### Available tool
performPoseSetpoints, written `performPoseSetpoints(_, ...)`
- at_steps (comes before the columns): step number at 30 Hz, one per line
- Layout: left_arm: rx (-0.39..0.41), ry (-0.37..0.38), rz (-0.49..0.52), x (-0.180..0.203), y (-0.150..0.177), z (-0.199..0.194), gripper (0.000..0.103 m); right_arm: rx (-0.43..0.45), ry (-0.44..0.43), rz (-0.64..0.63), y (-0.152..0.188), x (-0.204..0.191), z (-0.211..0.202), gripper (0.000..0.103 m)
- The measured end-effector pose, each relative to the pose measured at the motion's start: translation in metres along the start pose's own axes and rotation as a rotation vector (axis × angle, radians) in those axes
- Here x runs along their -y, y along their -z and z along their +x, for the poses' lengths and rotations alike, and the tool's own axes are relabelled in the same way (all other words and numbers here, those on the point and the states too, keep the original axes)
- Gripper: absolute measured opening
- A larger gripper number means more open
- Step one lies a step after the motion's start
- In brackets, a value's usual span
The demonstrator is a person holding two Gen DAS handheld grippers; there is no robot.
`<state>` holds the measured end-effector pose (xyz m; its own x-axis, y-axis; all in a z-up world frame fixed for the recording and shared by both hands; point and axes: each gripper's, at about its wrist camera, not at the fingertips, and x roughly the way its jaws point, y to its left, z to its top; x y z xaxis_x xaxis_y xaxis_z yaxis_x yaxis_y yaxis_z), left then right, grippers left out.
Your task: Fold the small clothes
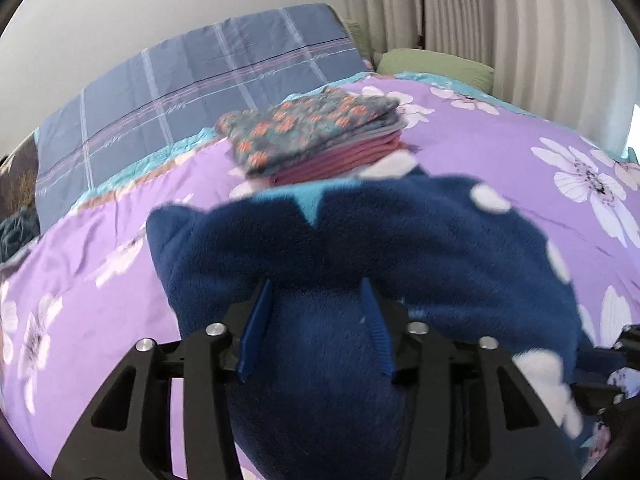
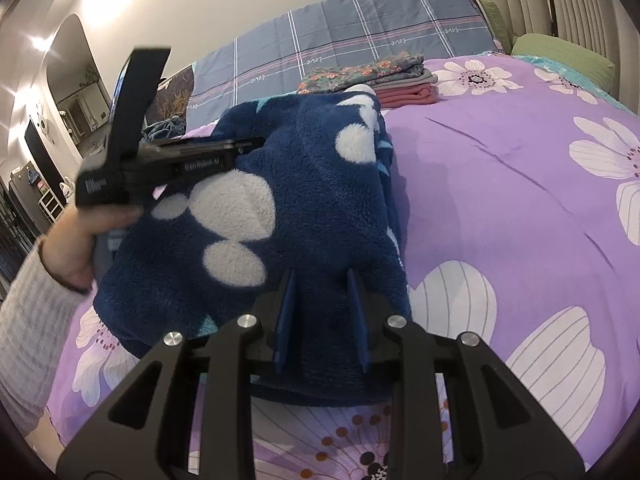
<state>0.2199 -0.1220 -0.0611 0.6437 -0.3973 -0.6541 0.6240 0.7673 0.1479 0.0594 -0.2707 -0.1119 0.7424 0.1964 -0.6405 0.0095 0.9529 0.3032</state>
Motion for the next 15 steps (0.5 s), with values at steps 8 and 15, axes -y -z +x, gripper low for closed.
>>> performPoseSetpoints(8,-0.195,0.012,0.092,-0.004,-0.026,0.061,0.027,0.002,-0.012,0.009,-0.001,0.002,0.000,0.027)
performPoseSetpoints(15,-0.207,0.098,-0.002,-0.023,-0.014,0.077,0.025,0.008,0.000,-0.009,-0.002,-0.002,0.000,0.027)
